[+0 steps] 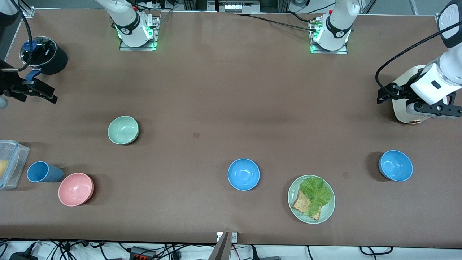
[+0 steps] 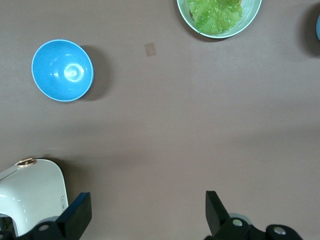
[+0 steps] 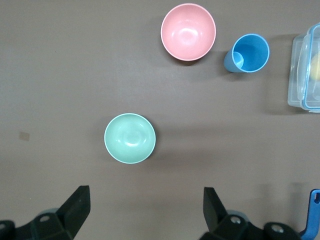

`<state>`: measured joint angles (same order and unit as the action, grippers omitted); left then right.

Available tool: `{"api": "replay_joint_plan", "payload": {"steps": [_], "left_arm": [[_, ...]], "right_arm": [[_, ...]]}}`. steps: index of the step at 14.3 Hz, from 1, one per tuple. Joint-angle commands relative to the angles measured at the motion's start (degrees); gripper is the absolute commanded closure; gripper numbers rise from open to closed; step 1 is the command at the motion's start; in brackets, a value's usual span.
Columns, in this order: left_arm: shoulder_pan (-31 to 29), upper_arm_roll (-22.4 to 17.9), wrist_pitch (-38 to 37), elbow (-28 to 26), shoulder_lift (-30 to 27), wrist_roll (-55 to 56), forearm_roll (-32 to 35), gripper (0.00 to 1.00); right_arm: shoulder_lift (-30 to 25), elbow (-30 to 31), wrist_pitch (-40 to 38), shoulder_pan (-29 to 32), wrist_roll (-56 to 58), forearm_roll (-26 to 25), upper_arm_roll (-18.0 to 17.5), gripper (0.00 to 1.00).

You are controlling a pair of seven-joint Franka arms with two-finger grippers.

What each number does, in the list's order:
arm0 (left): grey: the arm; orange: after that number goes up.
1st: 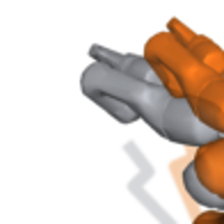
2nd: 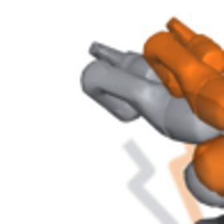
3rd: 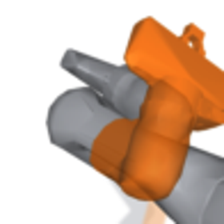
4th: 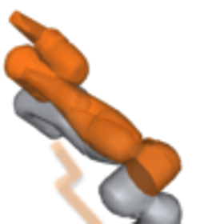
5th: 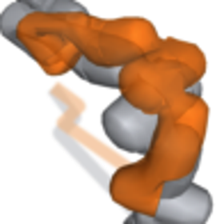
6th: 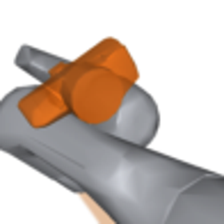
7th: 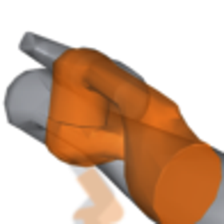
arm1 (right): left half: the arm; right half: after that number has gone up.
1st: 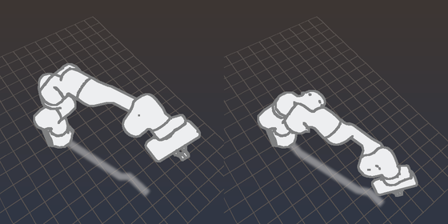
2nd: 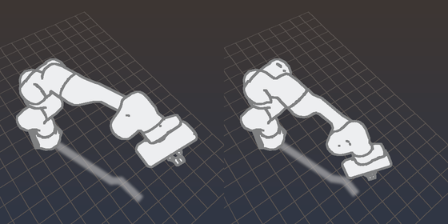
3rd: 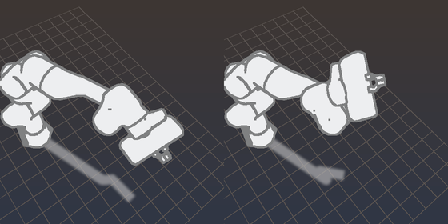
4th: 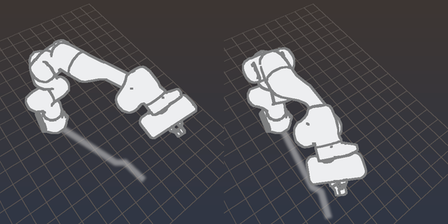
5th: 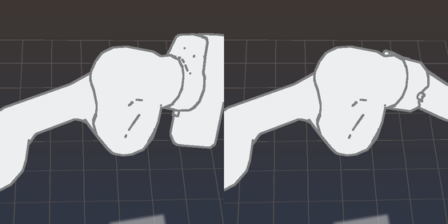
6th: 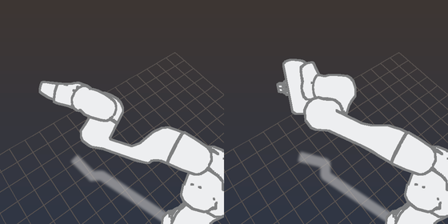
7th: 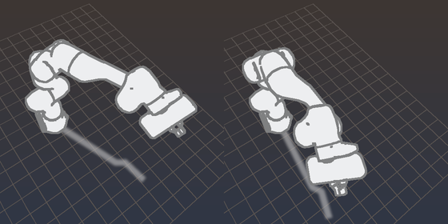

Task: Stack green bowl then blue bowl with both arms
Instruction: 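Reach the right gripper toward the pale green bowl, then grasp the green bowl with the right gripper while the left gripper reaches the blue bowl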

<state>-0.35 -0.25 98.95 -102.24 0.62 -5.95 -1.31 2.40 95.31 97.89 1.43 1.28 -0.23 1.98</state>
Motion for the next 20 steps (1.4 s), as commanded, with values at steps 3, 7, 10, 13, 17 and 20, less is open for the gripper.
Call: {"api": "replay_joint_plan", "payload": {"steps": [3,7,10,13,17,20], "left_arm": [[0.44,-0.63,-0.34,0.02,-0.01,-1.17,-0.71,0.0],[-0.17,-0.63,-0.25,0.28,0.43,-1.08,-1.24,0.0],[-0.79,-0.63,-1.21,1.17,1.48,-1.34,-1.15,0.0],[-1.14,-0.72,-1.31,1.87,4.73,-1.78,-0.98,0.0],[-6.84,-0.63,2.99,7.46,14.45,-7.55,-0.89,0.0],[-12.36,-0.54,3.18,18.89,27.81,-19.33,-1.77,0.0]], "right_arm": [[11.89,1.11,0.98,0.5,1.27,-0.83,-0.84,0.0],[22.01,1.28,6.5,0.68,1.26,-0.83,-0.84,0.0],[26.41,1.37,8.01,0.59,1.09,-0.83,-0.84,0.0],[29.75,1.55,8.97,0.5,0.82,-0.74,-0.84,0.0],[32.13,1.55,10.47,0.5,0.65,-0.57,-0.93,0.11],[34.33,1.55,11.0,0.5,0.65,-0.13,-0.93,0.29]]}}
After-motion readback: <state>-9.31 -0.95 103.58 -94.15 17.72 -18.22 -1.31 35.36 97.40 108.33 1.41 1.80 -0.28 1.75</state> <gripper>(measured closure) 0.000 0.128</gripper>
